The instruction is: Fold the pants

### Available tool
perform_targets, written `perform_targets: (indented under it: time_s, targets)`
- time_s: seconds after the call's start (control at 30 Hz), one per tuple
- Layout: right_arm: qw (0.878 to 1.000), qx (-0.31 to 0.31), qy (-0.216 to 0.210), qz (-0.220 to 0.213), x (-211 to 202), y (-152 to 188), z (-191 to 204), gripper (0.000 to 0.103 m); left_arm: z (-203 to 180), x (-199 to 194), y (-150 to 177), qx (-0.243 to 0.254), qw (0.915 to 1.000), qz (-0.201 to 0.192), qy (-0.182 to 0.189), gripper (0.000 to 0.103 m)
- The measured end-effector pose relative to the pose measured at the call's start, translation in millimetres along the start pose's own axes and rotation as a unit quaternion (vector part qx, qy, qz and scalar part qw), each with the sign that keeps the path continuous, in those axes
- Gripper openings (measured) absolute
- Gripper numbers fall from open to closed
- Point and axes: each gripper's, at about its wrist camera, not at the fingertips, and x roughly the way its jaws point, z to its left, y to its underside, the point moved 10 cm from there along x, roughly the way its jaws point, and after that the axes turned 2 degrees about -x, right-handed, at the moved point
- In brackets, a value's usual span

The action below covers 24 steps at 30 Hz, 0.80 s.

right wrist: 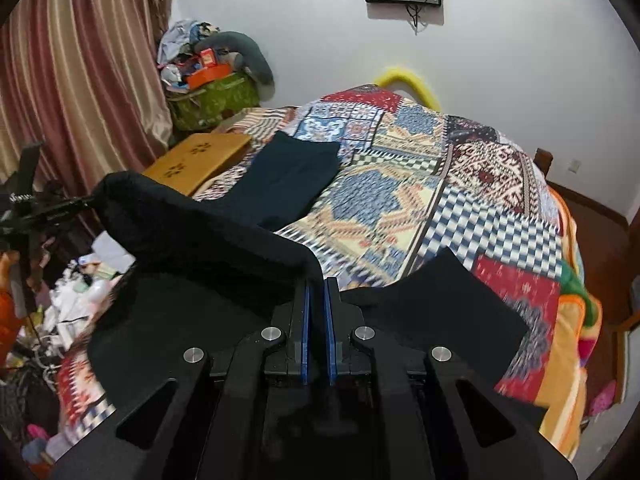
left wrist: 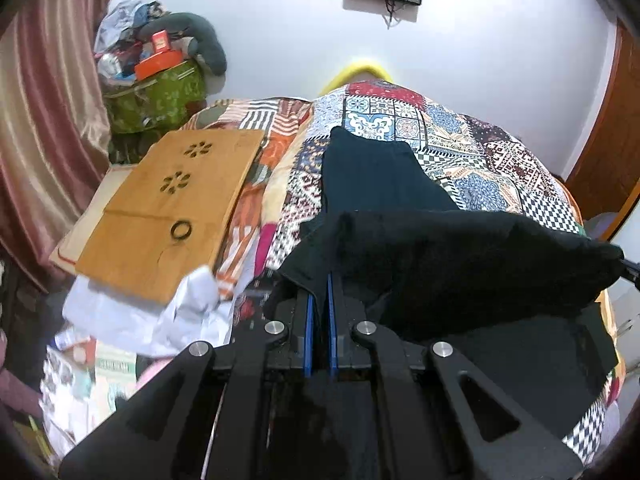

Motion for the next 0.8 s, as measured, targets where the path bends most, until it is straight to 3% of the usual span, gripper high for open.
perform_targets:
  time_s: [0.33,0.57,0.7,0.8]
  targets:
    - [1.000,0.013,-0.019,0.004,-19,59,30,0.006,22,-22,78,-0.039,0.9988,0.027,0.012,0.005]
    - [0.999,0.020,-0.014,0.032,-21,94,38,0.008,29,-18,138,-0.047,0.9961,0.074,0.007,0.006]
    - [0.999,0.021,-0.001,0.045,-31,101,27,0.009,41,-25,147,-0.045,0.9960,0.075,-0.018,0.005]
    - [0.998,0.038,0.020,0.043,-42,97,8,0.010,53,-39,135,-0.052,0.9967,0.055,-0.030,0.006]
